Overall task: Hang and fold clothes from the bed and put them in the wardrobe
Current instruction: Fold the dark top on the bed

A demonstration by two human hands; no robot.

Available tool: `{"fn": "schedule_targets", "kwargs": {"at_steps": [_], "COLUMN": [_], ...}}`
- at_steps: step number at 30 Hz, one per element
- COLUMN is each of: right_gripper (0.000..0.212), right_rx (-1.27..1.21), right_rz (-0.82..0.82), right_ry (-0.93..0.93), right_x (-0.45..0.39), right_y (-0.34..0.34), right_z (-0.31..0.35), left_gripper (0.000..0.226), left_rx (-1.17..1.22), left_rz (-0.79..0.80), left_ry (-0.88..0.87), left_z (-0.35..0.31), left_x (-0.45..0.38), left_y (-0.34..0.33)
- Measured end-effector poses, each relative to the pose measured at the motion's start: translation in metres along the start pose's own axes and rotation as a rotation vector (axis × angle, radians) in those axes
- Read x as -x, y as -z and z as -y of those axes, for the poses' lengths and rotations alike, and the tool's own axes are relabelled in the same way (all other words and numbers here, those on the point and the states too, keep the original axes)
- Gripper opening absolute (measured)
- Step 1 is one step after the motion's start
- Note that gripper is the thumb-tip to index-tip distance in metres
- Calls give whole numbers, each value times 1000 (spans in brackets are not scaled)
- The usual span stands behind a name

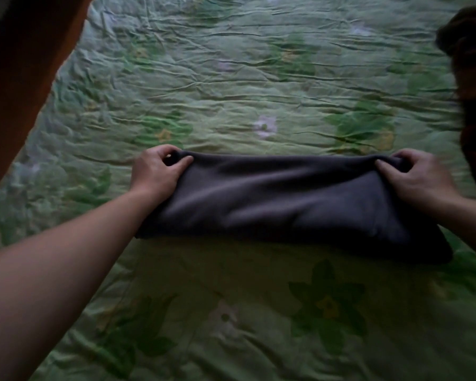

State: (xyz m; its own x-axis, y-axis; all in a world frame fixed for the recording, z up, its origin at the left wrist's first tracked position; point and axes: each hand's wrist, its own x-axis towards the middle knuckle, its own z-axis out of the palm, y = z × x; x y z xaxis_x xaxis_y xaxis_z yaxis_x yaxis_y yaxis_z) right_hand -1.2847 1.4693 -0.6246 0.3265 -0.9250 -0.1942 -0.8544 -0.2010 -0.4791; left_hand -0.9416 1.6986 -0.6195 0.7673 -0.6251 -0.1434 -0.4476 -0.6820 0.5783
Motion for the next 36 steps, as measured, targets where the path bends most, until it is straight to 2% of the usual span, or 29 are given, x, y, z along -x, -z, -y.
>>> {"fn": "schedule_targets", "kwargs": {"at_steps": [3,6,9,12,15,21,28,31,33,36], "right_gripper": [25,33,53,55,56,66,73,74,74,69], "right_rx": [104,186,215,192,258,430,550,541,451,400], "right_rz": [-22,-89,-172,-76,6,90,95,65,46,79], "right_ry": [88,76,225,443,491,521,387,321,301,429], "right_x": [3,8,31,71,90,74,54,58,71,96], "right_y": [-3,-8,-28,-64,-87,-74,-42,-43,-51,-72], "right_z": [5,17,50,87,86,34,-13,1,23,47], "left_gripper": [25,35,45,57,64,70,74,74,71,66], "left_rx": [-77,-298,-356,-387,-486,-592,-668,-656,-595,-551], "left_rz": [-53,-116,-17,191,277,229,177,164,163,191], "left_ry": [-83,-307,-530,-525,-494,-461,-370,-355,-415,-570], "left_z": [2,-11,-48,-80,-71,-18,11,1,-13,-24], "left_x": [-3,2,31,75,90,62,39,42,54,77], "left_y": [-2,-8,-31,-67,-83,-70,-47,-49,-54,-66]}}
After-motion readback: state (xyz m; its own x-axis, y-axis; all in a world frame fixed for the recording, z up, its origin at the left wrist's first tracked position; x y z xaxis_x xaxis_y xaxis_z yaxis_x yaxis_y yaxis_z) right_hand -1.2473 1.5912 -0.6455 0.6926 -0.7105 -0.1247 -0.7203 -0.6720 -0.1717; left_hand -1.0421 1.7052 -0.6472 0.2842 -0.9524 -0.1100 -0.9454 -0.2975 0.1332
